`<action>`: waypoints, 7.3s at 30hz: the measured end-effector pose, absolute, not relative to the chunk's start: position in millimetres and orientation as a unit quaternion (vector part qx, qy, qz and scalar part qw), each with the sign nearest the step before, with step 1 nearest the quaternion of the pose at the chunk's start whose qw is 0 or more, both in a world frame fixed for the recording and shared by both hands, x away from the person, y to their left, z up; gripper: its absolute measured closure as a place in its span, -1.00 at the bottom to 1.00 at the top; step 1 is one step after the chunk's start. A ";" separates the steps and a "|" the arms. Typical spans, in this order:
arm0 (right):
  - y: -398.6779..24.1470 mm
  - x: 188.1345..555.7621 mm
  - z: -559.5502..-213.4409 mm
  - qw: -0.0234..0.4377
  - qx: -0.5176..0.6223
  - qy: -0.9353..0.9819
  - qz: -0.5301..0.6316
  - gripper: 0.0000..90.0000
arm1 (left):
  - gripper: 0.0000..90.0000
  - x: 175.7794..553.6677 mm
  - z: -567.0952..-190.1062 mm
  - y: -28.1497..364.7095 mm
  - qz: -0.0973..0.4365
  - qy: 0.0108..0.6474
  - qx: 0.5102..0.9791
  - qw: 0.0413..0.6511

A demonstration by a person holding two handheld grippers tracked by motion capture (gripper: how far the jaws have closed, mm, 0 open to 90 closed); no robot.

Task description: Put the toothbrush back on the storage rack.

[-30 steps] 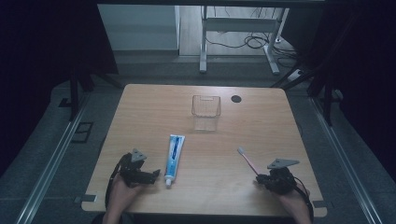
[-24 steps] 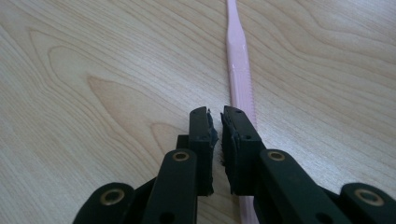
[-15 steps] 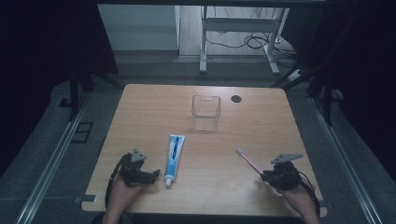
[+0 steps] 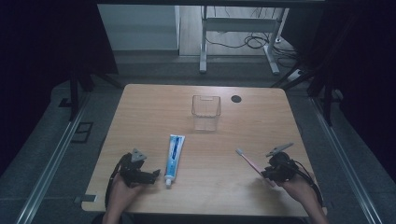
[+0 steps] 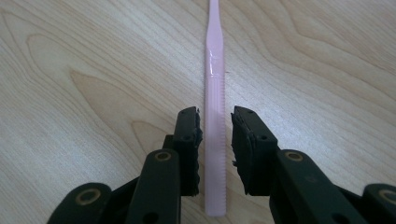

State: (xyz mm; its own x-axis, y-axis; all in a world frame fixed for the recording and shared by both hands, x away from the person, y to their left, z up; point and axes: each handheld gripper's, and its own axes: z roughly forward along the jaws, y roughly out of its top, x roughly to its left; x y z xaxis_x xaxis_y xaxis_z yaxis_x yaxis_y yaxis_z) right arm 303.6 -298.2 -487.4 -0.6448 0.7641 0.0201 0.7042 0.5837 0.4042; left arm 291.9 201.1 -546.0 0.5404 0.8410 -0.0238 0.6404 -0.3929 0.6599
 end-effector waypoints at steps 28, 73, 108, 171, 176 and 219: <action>-255.8 346.0 -495.0 0.027 0.391 0.919 0.037 0.64 | -1.00 291.6 -546.1 200.8 0.158 0.454 0.818 0.316; -255.3 356.6 -464.4 0.015 0.391 0.915 0.095 0.75 | -1.00 291.6 -546.0 200.8 0.158 0.454 0.818 0.315; -242.1 375.2 -402.6 0.071 0.387 0.887 0.240 0.75 | -1.00 292.1 -545.9 201.4 0.160 0.450 0.820 0.314; -168.0 452.5 -387.9 0.158 0.371 0.822 0.403 0.75 | -1.00 292.0 -545.9 201.2 0.159 0.452 0.820 0.314; -163.2 460.1 -385.6 0.158 0.372 0.816 0.413 0.75 | -1.00 292.0 -545.9 201.2 0.159 0.452 0.820 0.314; -129.3 504.1 -427.6 0.176 0.387 0.803 0.417 0.75 | -1.00 292.0 -545.9 201.3 0.159 0.452 0.819 0.314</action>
State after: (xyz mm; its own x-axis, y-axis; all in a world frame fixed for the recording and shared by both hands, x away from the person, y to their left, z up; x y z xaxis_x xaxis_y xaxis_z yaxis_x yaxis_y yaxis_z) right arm 504.1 -129.3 -427.6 -0.6391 0.7681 0.0399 0.4741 0.3526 0.8068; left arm 292.0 201.3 -545.9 0.5403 0.8411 -0.0235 0.6410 -0.3933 0.6591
